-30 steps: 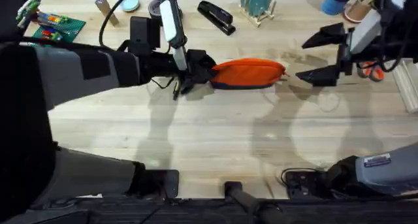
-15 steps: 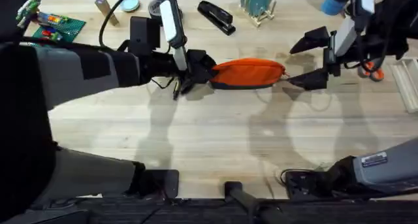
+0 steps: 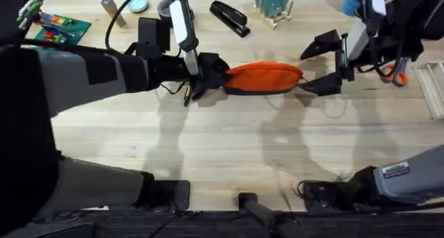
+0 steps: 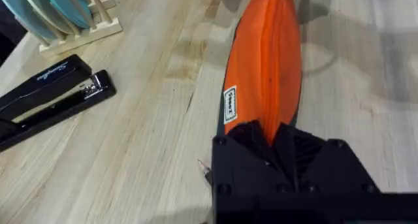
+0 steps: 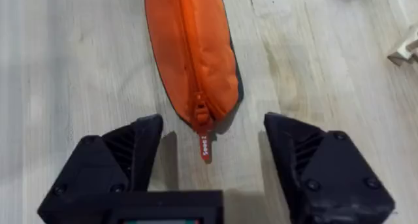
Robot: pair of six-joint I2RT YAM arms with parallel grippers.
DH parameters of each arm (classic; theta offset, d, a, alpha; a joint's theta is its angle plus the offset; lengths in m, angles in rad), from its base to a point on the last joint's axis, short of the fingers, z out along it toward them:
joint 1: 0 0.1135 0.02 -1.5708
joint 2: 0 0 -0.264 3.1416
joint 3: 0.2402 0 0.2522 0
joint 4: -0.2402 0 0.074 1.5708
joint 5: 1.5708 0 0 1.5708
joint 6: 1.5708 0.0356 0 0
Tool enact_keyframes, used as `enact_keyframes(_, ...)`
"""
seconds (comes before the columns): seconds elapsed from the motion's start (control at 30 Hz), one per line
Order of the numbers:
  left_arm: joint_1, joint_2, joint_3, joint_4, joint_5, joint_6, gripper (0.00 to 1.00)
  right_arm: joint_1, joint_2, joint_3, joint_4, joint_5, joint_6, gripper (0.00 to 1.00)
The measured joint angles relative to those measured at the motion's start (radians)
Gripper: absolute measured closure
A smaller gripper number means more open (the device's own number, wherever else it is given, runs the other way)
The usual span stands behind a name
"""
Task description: Unzip the bag, pick up the pens from the table one at a time and place them inside, then zip the bag closed.
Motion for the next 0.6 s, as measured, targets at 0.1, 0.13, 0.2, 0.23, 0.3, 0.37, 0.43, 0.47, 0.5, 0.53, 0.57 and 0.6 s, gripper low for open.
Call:
enact_keyframes(0.1, 0.000, 0.000, 0.000, 0.000, 0.000, 0.000, 0.959, 0.000, 0.000, 0.000, 0.000, 0.000, -0.001, 0.087)
enact_keyframes(0.13, 0.000, 0.000, 0.000, 0.000, 0.000, 0.000, 0.959, 0.000, 0.000, 0.000, 0.000, 0.000, -0.001, 0.095)
enact_keyframes(0.2, 0.000, 0.000, 0.000, 0.000, 0.000, 0.000, 0.959, 0.000, 0.000, 0.000, 0.000, 0.000, -0.001, 0.120)
enact_keyframes(0.23, 0.000, 0.000, 0.000, 0.000, 0.000, 0.000, 0.959, 0.000, 0.000, 0.000, 0.000, 0.000, -0.001, 0.137)
enact_keyframes(0.3, 0.000, 0.000, 0.000, 0.000, 0.000, 0.000, 0.959, 0.000, 0.000, 0.000, 0.000, 0.000, -0.001, 0.159)
enact_keyframes(0.37, 0.000, 0.000, 0.000, 0.000, 0.000, 0.000, 0.959, 0.000, 0.000, 0.000, 0.000, 0.000, -0.001, 0.169)
enact_keyframes(0.43, 0.000, 0.000, 0.000, 0.000, 0.000, 0.000, 0.958, 0.000, 0.000, 0.000, 0.000, 0.000, -0.001, 0.170)
enact_keyframes(0.47, 0.000, 0.000, 0.000, 0.000, 0.000, 0.000, 0.958, 0.000, 0.000, 0.000, 0.000, 0.000, -0.002, 0.182)
enact_keyframes(0.5, 0.000, 0.000, 0.000, 0.000, 0.000, 0.000, 0.957, 0.000, 0.000, 0.000, 0.000, 0.000, -0.002, 0.230)
enact_keyframes(0.53, 0.000, 0.000, 0.000, 0.000, 0.000, 0.000, 0.957, 0.000, 0.000, 0.000, 0.000, 0.000, -0.002, 0.283)
enact_keyframes(0.57, 0.000, 0.000, 0.000, 0.000, 0.000, 0.000, 0.957, 0.000, 0.000, 0.000, 0.000, 0.000, -0.002, 0.348)
enact_keyframes(0.6, 0.000, 0.000, 0.000, 0.000, 0.000, 0.000, 0.957, 0.000, 0.000, 0.000, 0.001, 0.000, -0.002, 0.408)
